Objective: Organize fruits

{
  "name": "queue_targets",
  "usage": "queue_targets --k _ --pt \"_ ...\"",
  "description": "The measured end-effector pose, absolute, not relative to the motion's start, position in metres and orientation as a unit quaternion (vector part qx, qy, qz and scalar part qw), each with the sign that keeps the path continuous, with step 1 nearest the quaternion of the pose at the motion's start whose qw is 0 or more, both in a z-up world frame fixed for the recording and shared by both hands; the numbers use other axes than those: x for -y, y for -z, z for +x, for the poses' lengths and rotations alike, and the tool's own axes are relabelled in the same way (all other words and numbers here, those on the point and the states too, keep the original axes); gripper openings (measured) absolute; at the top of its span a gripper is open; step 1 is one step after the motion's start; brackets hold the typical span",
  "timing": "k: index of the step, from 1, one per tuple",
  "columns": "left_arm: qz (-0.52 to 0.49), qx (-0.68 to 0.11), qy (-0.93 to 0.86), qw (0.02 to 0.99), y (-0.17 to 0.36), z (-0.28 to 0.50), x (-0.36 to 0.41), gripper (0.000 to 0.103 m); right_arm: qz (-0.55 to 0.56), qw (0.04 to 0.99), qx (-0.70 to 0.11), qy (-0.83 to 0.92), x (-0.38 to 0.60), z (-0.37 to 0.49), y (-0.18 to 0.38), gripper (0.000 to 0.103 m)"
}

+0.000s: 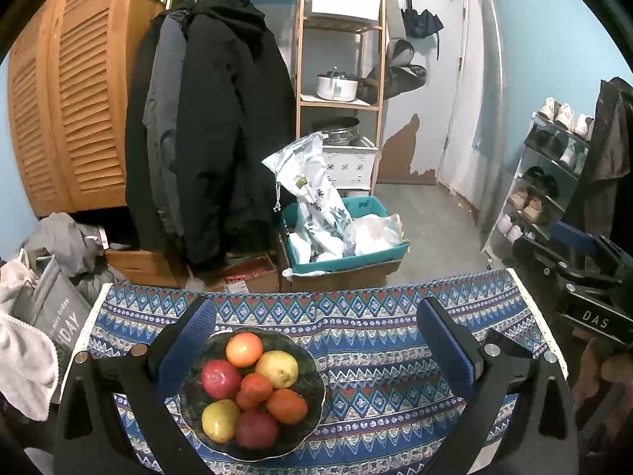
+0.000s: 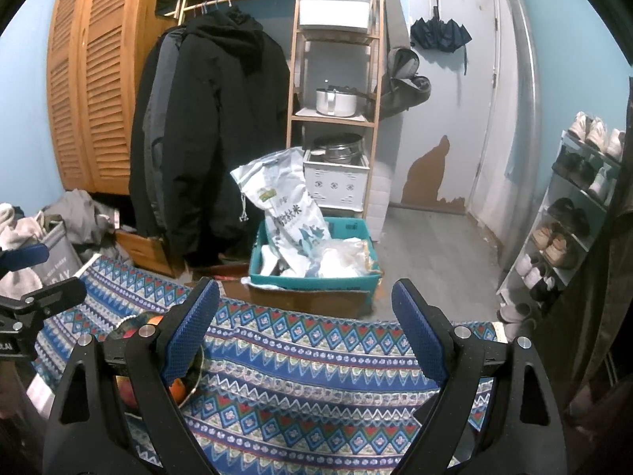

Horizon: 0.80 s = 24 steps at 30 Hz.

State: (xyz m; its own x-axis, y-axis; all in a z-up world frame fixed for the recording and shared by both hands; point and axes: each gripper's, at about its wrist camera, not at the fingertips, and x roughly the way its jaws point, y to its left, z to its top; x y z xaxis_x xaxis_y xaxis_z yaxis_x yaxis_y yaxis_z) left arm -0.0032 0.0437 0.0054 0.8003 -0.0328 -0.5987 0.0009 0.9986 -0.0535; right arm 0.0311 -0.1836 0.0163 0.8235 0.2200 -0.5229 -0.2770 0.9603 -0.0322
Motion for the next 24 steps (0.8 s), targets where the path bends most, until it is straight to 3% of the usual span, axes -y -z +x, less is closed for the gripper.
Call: queue_targets --k 24 --pt "-0.026 -0.311 0.007 0.950 -0.0076 -0.0052 -0.0418 0.102 -0.054 0.953 -0.268 -0.130 0.1856 0.0312 -0.0142 0.088"
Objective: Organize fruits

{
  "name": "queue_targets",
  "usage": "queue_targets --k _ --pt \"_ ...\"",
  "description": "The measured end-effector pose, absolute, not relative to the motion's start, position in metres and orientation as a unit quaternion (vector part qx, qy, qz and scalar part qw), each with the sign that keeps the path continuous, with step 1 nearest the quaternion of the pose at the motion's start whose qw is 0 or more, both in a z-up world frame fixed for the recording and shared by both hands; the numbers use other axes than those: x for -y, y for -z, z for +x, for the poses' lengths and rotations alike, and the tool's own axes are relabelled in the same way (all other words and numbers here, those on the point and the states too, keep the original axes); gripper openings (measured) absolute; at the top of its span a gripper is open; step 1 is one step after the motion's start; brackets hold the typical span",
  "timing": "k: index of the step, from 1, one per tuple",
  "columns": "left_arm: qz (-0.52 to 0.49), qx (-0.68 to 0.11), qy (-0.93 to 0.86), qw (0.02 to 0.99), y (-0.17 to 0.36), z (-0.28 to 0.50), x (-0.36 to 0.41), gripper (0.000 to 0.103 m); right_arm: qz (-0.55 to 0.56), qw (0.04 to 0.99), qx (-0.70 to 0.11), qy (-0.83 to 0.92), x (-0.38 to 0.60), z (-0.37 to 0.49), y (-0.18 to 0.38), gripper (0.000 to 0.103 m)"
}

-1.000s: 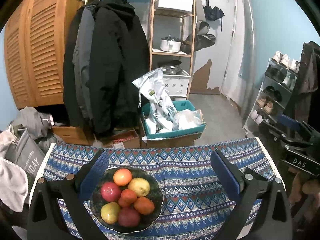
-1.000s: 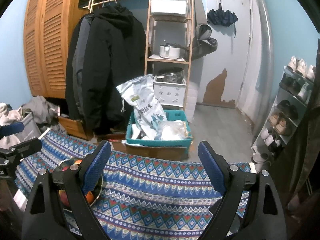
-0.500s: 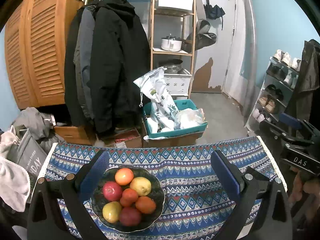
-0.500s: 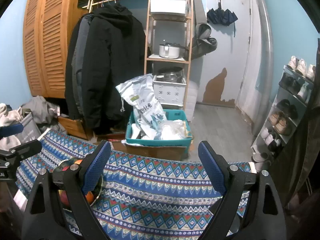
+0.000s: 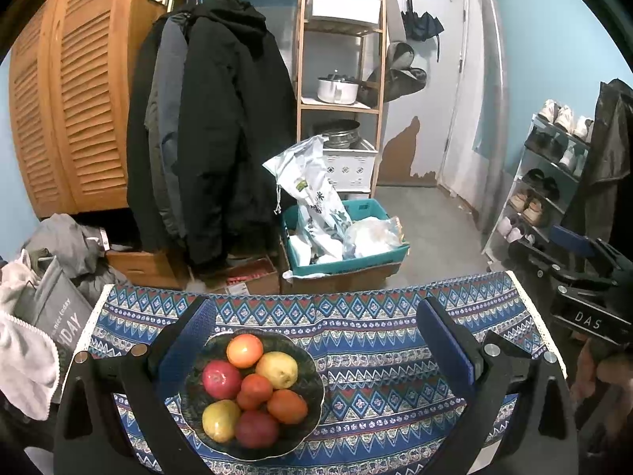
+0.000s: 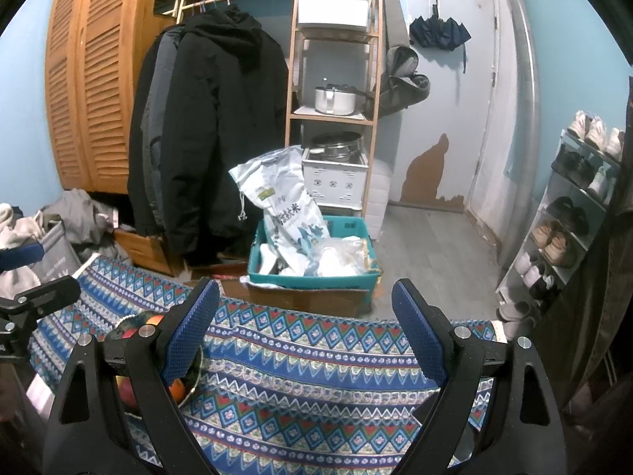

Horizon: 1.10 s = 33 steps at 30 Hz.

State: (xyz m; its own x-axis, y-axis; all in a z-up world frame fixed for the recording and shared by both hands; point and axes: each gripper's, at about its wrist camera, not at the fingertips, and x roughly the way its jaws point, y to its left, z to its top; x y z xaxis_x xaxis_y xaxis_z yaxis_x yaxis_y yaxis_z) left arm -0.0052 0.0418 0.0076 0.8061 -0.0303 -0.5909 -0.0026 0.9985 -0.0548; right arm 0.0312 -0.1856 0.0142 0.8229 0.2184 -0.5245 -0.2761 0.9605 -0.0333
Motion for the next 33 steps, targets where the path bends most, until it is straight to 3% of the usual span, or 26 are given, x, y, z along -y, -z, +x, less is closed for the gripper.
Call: queue_targets --k 33 --pt "-0.035 -0.311 0.008 0.950 -0.0101 -0.0074 -0.0428 0.102 -0.055 0.953 -0.269 -0.129 0.1852 0.0306 -0.0143 0.088"
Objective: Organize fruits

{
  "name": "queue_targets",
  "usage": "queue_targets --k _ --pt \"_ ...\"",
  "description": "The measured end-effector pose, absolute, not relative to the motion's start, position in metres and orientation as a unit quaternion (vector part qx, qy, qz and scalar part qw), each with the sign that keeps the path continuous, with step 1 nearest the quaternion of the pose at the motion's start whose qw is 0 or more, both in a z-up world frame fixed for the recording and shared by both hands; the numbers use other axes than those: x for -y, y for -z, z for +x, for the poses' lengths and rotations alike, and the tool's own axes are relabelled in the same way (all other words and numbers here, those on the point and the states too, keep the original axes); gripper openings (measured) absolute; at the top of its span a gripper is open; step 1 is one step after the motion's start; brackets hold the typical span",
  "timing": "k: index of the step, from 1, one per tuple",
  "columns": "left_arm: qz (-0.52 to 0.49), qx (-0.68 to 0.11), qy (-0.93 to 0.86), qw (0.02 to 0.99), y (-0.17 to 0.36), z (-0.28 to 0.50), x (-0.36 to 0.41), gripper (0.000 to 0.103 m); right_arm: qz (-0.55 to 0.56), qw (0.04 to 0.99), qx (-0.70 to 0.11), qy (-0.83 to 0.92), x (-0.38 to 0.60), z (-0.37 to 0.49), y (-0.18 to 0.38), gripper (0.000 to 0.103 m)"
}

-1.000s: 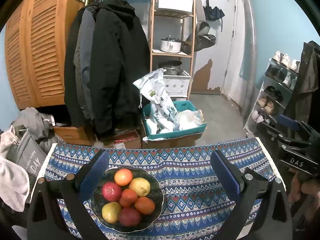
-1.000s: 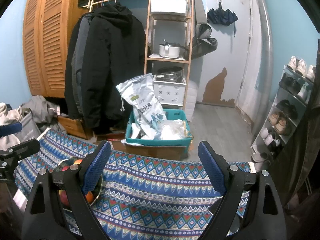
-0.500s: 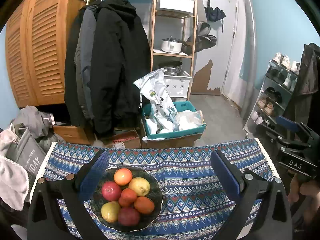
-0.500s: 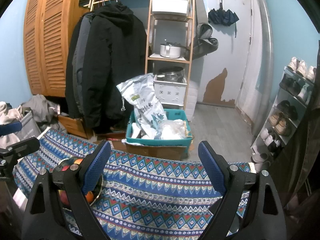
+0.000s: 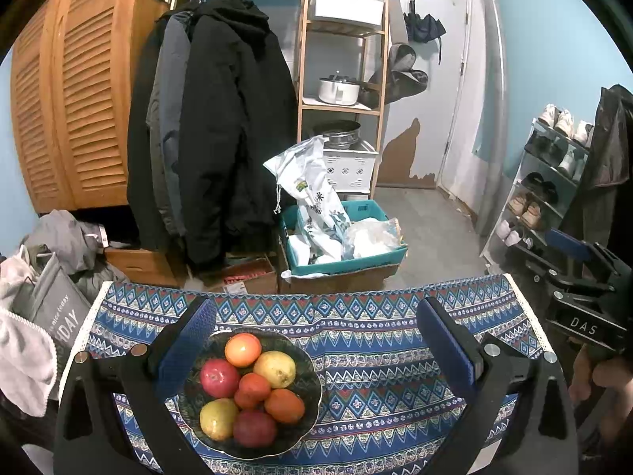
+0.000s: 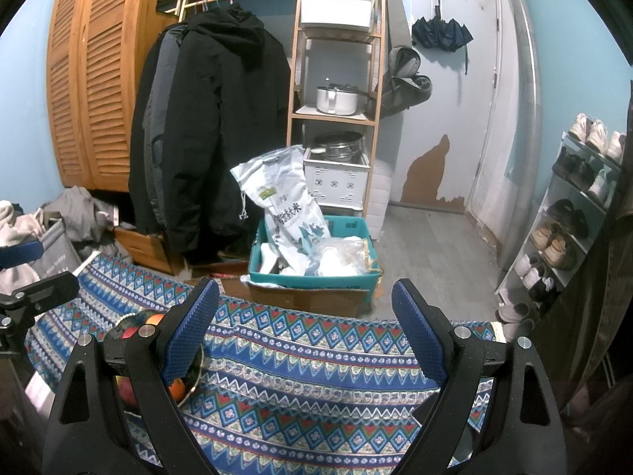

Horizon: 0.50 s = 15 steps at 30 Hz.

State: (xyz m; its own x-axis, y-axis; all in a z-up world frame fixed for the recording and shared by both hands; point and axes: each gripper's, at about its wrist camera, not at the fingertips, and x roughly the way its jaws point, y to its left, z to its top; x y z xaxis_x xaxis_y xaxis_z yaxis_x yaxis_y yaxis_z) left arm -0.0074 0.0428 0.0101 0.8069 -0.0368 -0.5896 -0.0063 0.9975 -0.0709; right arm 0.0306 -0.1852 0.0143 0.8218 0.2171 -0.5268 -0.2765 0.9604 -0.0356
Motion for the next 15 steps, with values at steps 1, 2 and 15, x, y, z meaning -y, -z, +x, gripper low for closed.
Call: queue_targets --k 1,2,15 --pt "-0.035 -0.310 0.008 0.950 -0.0101 -0.0074 -0.0428 0.102 -0.055 0.953 -0.269 -0.130 0.1849 0.0309 -0.0144 0.088" --pt "-0.035 -0.310 0.008 0.950 -0.0102 -0.0071 -0.0436 0.102 -0.055 0.953 -0.269 -0.130 0.1852 0.0308 -0.0144 0.088" --pt "-0.034 -0.312 0.007 0.949 -0.0105 -0.0071 -0.0438 0.102 -0.055 0.952 -0.270 -0.130 0.1857 0.0304 -0.0143 0.088"
